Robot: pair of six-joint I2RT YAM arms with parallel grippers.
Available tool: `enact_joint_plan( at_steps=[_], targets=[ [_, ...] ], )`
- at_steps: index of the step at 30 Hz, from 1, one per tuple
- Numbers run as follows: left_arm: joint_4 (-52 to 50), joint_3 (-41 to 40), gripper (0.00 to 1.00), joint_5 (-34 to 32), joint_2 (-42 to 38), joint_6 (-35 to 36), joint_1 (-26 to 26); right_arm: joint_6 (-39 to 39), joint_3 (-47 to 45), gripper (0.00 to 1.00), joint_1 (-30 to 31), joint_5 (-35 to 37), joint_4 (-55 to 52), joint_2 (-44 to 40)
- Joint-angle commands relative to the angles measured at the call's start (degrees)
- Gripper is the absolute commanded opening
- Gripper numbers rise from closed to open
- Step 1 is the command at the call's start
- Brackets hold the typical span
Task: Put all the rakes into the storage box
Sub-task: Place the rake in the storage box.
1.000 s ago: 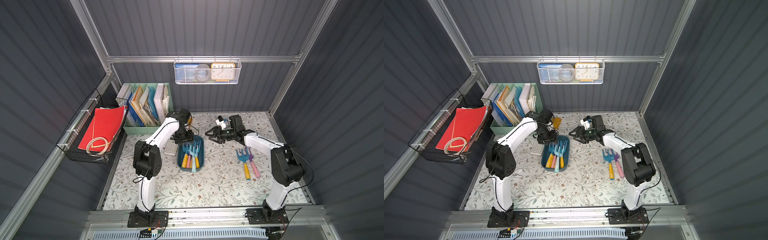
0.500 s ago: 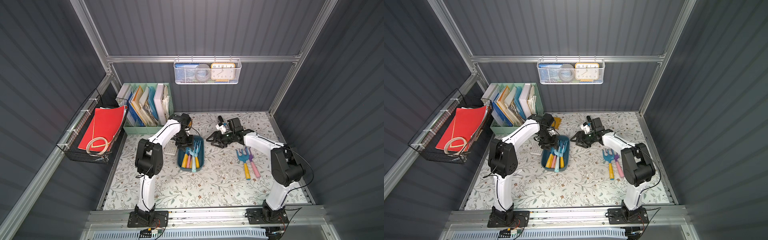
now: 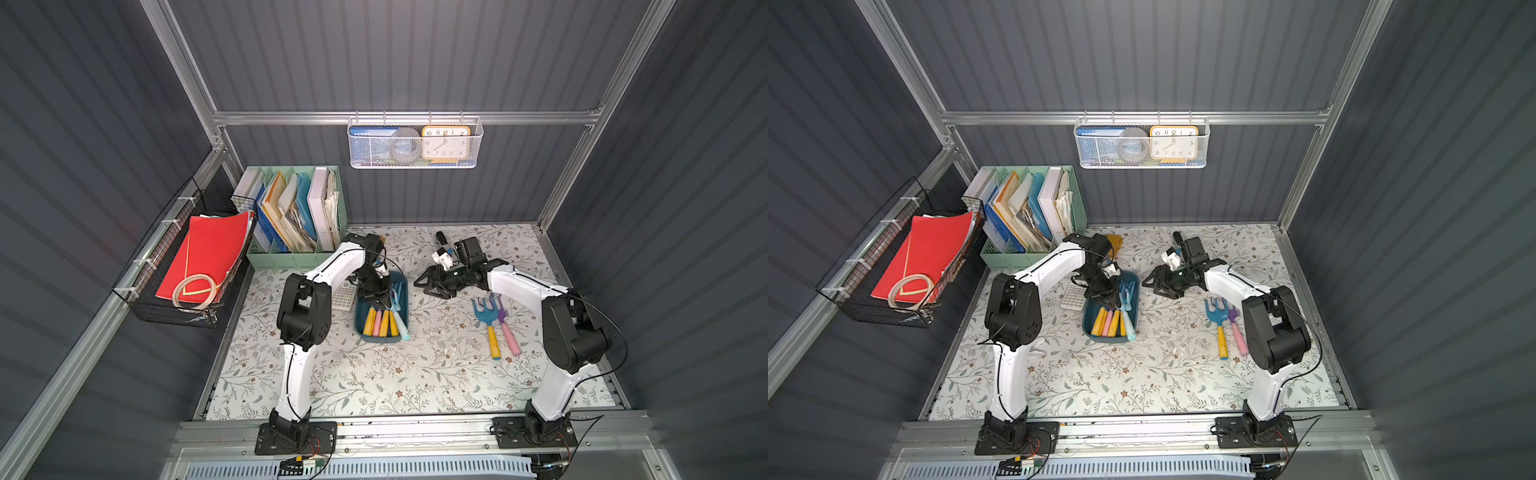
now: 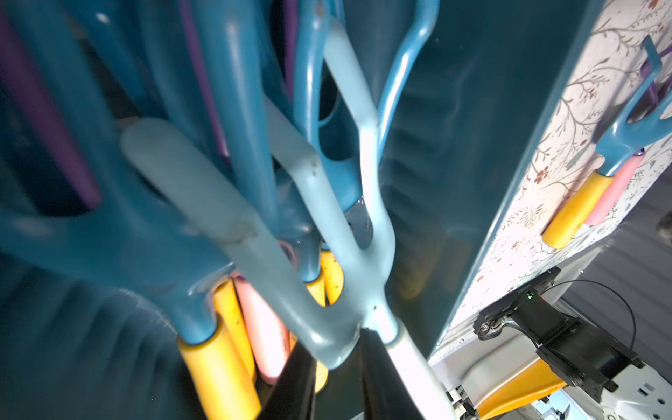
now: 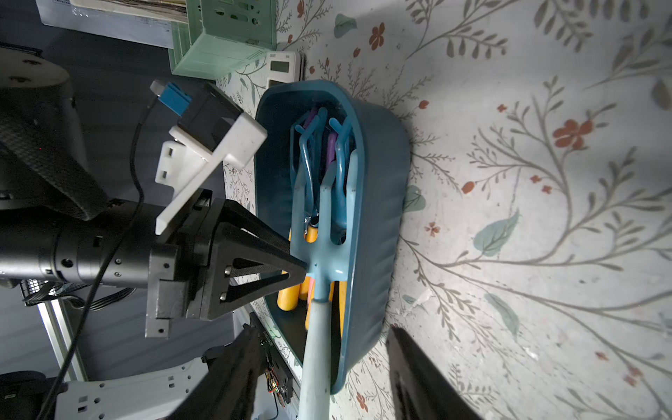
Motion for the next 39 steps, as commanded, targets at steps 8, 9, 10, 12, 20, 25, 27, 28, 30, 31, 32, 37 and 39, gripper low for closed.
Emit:
enact_joint_plan(
  at_steps=[8, 9, 10, 12, 20, 25, 27, 28, 30, 31, 32, 37, 39],
  targets=[
    [1.72, -1.32, 0.18, 0.66, 1.18, 1.47, 1.85, -1.22, -0.64, 0.60, 0.32, 0.81, -1.90, -1.23],
    [1.91, -1.18, 0.17, 0.48, 1.31, 1.56, 2.10, -1.12, -0.80, 0.60, 0.40, 0.90, -1.75, -1.20],
    [2.33, -0.96, 0.14, 0.19, 1.34, 1.56, 2.35, -0.96, -0.76, 0.60, 0.40, 0.99, -1.81, -1.03],
    [3.03, -0.60, 0.08, 0.01, 1.65, 1.38, 2.81, -1.07, -0.65, 0.60, 0.48, 0.99, -1.85, -0.87],
    [5.08, 1.87, 0.05, 0.63, 3.11, 1.30, 3.71, -1.54, -0.01, 0.60, 0.84, 1.78, -3.19, -0.58],
    [6.51, 2.83, 0.05, -0.06, 4.50, 1.32, 4.39, -1.99, 0.27, 0.60, 1.21, 1.83, -3.26, -0.75],
    [7.02, 3.15, 0.05, 0.10, 4.82, 1.29, 4.75, -2.04, 0.26, 0.60, 1.45, 1.96, -3.34, -0.58],
    [7.03, 3.42, 0.05, -0.23, 4.95, 1.17, 4.86, -2.09, 0.25, 0.60, 1.46, 1.96, -3.38, -0.47],
    [7.19, 3.58, 0.08, -0.29, 4.83, 0.86, 5.04, -2.35, 0.18, 0.60, 1.55, 2.05, -3.70, -0.43],
    [7.23, 3.66, 0.09, -0.24, 4.57, 0.86, 5.09, -2.50, 0.13, 0.60, 1.71, 2.05, -3.86, -0.43],
    [7.35, 3.63, 0.11, -0.41, 4.20, 0.73, 5.04, -2.77, 0.03, 0.60, 1.85, 1.97, -3.98, -0.54],
    [7.03, 3.37, 0.59, -3.75, 1.09, -0.67, 5.04, -5.50, 0.56, 0.61, 3.53, 1.96, -6.41, -0.49],
    [6.22, 3.56, 0.61, -9.00, -0.30, -1.28, 4.99, -6.95, 0.84, 0.60, 4.50, 2.35, -7.78, -0.48]
  ],
)
